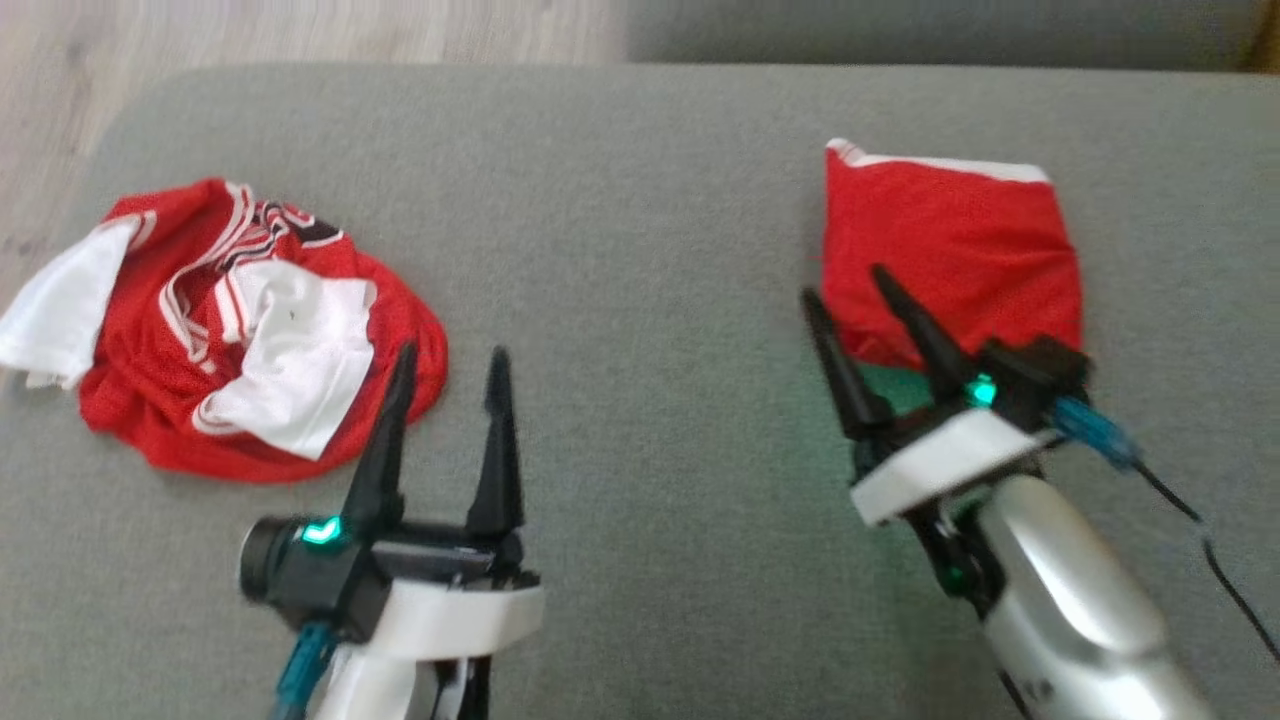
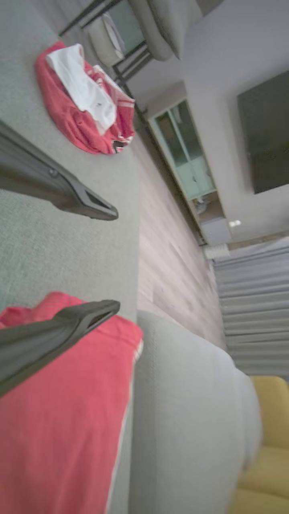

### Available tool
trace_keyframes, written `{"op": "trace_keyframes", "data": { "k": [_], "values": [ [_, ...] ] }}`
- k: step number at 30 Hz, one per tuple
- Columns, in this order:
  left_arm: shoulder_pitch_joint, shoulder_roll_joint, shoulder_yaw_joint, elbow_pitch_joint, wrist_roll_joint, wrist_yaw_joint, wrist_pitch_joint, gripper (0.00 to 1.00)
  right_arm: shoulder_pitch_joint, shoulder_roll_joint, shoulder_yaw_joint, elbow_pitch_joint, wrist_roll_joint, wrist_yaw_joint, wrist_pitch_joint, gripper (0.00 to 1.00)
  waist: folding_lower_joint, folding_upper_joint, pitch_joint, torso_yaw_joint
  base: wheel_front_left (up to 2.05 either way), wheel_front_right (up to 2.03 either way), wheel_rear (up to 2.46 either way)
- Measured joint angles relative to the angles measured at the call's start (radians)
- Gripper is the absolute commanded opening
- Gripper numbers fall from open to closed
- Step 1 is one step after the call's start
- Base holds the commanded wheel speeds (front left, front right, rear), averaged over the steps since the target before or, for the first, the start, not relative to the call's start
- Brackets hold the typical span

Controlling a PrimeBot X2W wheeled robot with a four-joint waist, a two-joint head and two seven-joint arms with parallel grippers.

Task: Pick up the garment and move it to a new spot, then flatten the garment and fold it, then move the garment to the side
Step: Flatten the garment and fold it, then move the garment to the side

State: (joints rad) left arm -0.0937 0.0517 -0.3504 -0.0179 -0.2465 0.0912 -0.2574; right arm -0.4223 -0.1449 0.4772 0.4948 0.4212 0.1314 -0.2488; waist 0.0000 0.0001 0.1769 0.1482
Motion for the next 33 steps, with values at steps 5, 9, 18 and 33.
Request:
{"op": "trace_keyframes", "data": {
  "k": [5,9,18,33],
  "values": [
    [0.099,0.000,0.063,0.007,0.029,0.019,0.000,1.00,0.241,-0.011,-0.202,-0.262,-0.073,0.000,-0.002,1.00,-0.0001,0.0000,-0.073,-0.032,0.00,0.00,0.00],
    [0.143,0.000,0.088,0.021,0.037,0.028,0.000,1.00,0.358,-0.012,-0.263,-0.286,-0.084,0.000,-0.002,1.00,-0.0001,0.0000,-0.114,-0.043,0.00,0.00,0.00],
    [0.258,0.001,0.138,0.063,0.072,0.031,0.001,1.00,0.485,0.010,-0.361,-0.282,-0.116,0.000,-0.002,1.00,-0.0003,0.0000,-0.192,-0.077,0.00,0.00,0.00],
    [0.258,0.001,0.154,0.088,0.108,0.005,0.001,1.00,0.485,0.026,-0.359,-0.277,-0.132,0.000,-0.002,1.00,0.0000,0.0000,-0.201,-0.080,0.00,0.00,0.00]
  ]
}}
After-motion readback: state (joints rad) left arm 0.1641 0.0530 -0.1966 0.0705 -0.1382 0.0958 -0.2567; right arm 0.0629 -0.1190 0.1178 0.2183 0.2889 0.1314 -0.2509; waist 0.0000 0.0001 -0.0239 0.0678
